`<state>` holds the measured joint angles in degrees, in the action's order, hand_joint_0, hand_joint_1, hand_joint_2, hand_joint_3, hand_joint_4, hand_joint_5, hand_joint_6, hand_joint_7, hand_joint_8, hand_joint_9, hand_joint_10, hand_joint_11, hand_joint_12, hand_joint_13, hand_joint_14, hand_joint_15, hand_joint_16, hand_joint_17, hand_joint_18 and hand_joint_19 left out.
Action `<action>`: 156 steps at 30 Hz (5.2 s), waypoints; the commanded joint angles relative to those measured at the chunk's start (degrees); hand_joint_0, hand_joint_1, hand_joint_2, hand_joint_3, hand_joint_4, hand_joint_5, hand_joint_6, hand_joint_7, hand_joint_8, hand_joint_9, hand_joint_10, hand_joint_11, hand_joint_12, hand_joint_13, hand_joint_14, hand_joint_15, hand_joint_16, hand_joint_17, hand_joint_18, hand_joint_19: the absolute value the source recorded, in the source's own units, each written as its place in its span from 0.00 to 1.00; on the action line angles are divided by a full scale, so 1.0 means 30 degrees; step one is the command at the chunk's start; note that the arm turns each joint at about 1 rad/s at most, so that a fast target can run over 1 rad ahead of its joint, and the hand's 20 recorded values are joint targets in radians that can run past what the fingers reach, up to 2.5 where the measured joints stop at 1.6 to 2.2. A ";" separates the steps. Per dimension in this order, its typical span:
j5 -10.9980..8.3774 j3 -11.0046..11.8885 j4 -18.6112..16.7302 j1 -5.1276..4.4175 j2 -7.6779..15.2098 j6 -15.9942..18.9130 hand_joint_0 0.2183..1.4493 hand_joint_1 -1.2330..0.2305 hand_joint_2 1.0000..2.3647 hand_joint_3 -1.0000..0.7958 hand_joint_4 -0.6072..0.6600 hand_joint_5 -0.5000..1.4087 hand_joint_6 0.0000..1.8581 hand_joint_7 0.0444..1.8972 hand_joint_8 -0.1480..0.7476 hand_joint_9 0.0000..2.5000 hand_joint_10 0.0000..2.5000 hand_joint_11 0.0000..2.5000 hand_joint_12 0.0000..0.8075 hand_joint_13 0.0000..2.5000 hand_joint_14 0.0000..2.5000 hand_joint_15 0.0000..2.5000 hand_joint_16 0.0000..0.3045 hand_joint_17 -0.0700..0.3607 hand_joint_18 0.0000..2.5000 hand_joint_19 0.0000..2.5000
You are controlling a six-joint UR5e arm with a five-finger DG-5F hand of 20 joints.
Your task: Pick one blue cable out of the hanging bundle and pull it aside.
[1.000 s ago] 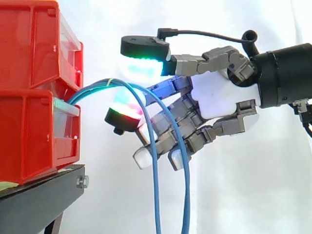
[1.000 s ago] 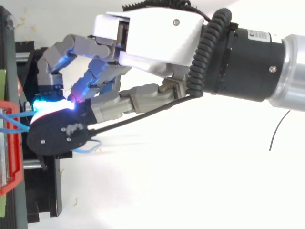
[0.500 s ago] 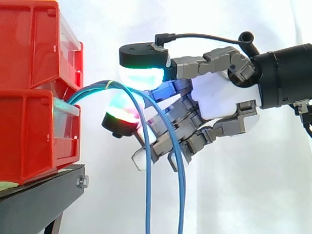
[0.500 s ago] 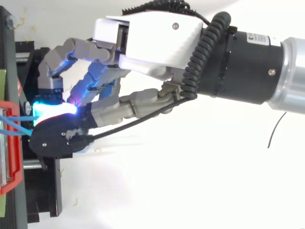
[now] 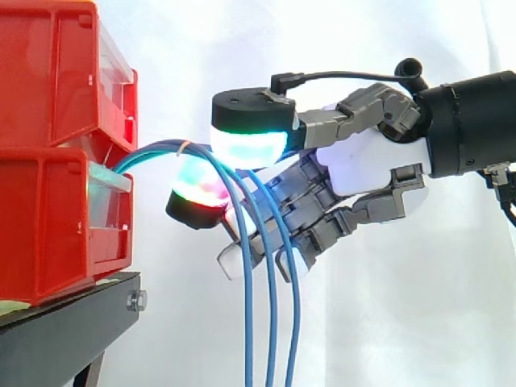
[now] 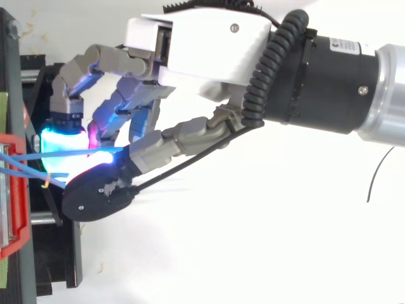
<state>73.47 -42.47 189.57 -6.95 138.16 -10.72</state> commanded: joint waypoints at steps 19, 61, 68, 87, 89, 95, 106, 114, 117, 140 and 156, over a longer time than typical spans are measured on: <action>0.0030 -0.0022 0.0474 0.0002 -0.0293 0.0029 0.35 0.31 0.00 0.28 0.57 0.18 0.50 0.53 0.53 0.37 0.01 0.29 0.42 0.35 0.01 0.18 0.15 0.40 0.39 0.22; 0.0030 -0.0432 0.1792 0.0061 -0.1026 -0.0147 0.30 0.46 0.01 0.37 0.56 0.20 0.47 0.57 0.51 0.40 0.01 0.27 0.43 0.36 0.01 0.20 0.16 0.41 0.40 0.26; -0.0028 -0.0432 0.1763 0.0031 -0.1026 -0.0147 0.29 0.42 0.01 0.45 0.57 0.20 0.47 0.61 0.53 0.39 0.01 0.27 0.45 0.36 0.01 0.20 0.17 0.43 0.41 0.25; -0.0058 -0.1311 0.1089 0.0002 -0.1026 0.0117 0.34 0.26 0.01 0.57 0.48 0.21 0.49 0.67 0.48 0.41 0.00 0.22 0.46 0.32 0.00 0.15 0.17 0.43 0.41 0.21; 0.0001 -0.1751 0.0679 -0.0027 -0.1026 0.0439 0.34 0.26 0.01 0.58 0.47 0.21 0.49 0.68 0.48 0.40 0.01 0.21 0.46 0.31 0.00 0.15 0.17 0.44 0.41 0.21; 0.0001 -0.2718 -0.1138 -0.0115 -0.1026 0.1201 0.34 0.25 0.00 0.59 0.46 0.22 0.49 0.69 0.49 0.40 0.00 0.21 0.47 0.30 0.00 0.15 0.18 0.45 0.40 0.20; 0.0001 -0.4915 -0.4448 -0.0291 -0.1026 0.2490 0.34 0.24 0.00 0.59 0.46 0.22 0.49 0.67 0.51 0.41 0.00 0.22 0.49 0.31 0.00 0.15 0.18 0.46 0.40 0.20; 0.0001 -0.7288 -0.8755 -0.0555 -0.1026 0.3193 0.34 0.25 0.00 0.59 0.46 0.22 0.49 0.67 0.52 0.42 0.00 0.22 0.49 0.31 0.00 0.15 0.19 0.46 0.41 0.20; 0.0001 -0.8225 -1.0688 -0.0672 -0.1026 0.3486 0.34 0.25 0.00 0.59 0.46 0.22 0.49 0.66 0.53 0.42 0.00 0.22 0.49 0.32 0.00 0.15 0.19 0.46 0.41 0.21; 0.0030 -0.8811 -1.2300 -0.0994 -0.0996 0.3574 0.34 0.25 0.00 0.59 0.47 0.22 0.49 0.66 0.54 0.42 0.01 0.22 0.50 0.33 0.00 0.16 0.19 0.46 0.42 0.21; -0.0058 -0.8841 -1.2095 -0.0994 -0.0996 0.3545 0.34 0.25 0.00 0.59 0.47 0.22 0.49 0.66 0.54 0.42 0.01 0.22 0.50 0.33 0.00 0.15 0.19 0.46 0.42 0.20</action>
<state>73.35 -68.96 153.26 -9.95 135.18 -0.11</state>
